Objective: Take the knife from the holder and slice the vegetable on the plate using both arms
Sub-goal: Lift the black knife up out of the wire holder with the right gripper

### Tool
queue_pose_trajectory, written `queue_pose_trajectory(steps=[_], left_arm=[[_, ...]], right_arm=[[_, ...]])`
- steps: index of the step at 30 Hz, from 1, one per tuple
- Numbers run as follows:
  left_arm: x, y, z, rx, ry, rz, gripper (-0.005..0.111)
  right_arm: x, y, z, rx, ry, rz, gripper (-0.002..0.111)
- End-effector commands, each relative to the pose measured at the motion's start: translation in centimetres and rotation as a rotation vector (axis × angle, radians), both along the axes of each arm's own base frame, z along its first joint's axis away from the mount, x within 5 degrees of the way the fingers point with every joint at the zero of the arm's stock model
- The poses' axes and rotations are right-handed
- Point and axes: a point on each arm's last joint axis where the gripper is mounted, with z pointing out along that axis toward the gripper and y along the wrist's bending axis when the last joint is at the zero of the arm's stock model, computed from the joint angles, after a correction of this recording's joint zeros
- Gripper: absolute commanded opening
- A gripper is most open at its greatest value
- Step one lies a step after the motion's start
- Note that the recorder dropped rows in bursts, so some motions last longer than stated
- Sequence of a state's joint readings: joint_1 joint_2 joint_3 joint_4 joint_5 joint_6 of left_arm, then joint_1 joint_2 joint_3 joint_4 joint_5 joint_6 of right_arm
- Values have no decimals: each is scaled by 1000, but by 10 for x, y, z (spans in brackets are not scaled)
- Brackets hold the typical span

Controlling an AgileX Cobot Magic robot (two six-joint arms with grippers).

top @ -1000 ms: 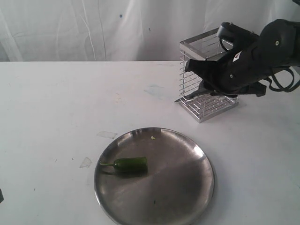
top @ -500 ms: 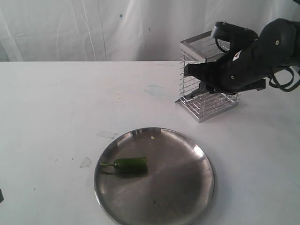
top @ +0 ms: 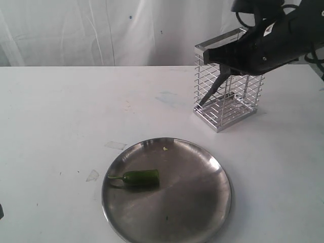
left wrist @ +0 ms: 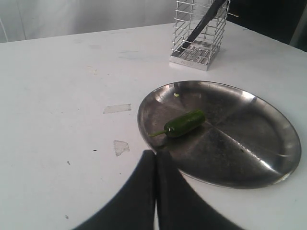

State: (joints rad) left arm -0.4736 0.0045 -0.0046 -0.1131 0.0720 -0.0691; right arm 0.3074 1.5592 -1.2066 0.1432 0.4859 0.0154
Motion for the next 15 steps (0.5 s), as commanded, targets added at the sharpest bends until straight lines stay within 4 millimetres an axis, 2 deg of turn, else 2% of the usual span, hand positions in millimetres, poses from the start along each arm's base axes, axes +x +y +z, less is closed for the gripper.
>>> queue_pose_trajectory(steps=[1, 8, 15], left_arm=[[0, 0, -2, -8, 8, 3, 0], [0, 0, -2, -8, 8, 3, 0], [0, 0, -2, -8, 8, 3, 0]], right_arm=[[-11, -7, 24, -39, -62, 39, 1], [-37, -14, 51, -71, -81, 83, 1], [-77, -24, 88, -80, -153, 125, 0]])
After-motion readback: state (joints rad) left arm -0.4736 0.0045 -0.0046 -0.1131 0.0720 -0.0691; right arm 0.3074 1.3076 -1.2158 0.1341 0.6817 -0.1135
